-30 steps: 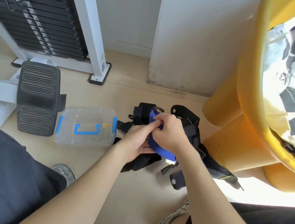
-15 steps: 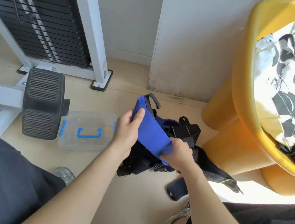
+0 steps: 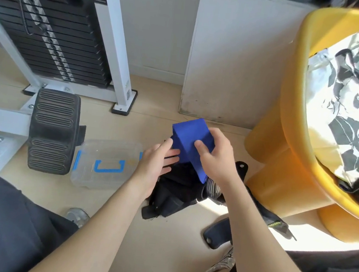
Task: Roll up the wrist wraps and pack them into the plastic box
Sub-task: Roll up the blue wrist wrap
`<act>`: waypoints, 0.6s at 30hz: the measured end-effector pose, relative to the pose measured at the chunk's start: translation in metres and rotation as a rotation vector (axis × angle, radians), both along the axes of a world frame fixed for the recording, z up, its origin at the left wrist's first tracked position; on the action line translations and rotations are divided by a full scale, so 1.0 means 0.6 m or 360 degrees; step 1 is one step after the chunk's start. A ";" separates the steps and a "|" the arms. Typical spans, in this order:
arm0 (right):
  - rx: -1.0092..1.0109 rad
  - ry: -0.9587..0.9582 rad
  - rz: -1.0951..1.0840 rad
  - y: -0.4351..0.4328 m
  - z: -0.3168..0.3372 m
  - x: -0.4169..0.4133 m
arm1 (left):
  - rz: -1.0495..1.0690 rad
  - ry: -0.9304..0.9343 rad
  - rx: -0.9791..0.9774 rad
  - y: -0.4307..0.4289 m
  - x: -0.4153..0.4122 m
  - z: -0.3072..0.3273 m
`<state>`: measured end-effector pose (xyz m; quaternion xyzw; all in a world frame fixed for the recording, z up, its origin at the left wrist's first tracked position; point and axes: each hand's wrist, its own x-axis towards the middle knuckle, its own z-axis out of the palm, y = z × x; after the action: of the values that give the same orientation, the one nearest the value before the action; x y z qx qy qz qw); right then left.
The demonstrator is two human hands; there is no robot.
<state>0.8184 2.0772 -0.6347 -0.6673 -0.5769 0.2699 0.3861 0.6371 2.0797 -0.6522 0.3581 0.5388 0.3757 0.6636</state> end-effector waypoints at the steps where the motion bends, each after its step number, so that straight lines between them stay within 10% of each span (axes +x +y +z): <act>1: 0.0055 0.0006 -0.0015 0.004 0.013 -0.002 | -0.0095 0.0037 0.0051 -0.003 0.003 0.001; 6: 0.0092 0.0316 -0.0085 0.013 0.057 -0.014 | -0.0434 0.0069 0.0321 -0.015 0.026 0.000; 11: -0.0058 0.0707 0.0067 0.014 0.042 0.001 | -0.0092 -0.0080 0.0327 -0.019 0.051 -0.002; 18: -0.0705 0.0036 0.0171 -0.028 -0.076 0.019 | 0.0092 -0.0161 0.0092 -0.009 0.050 -0.002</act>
<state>0.8298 2.0601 -0.6800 -0.7010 -0.5338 0.4177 0.2217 0.6669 2.0740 -0.6532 0.3419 0.5035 0.4276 0.6684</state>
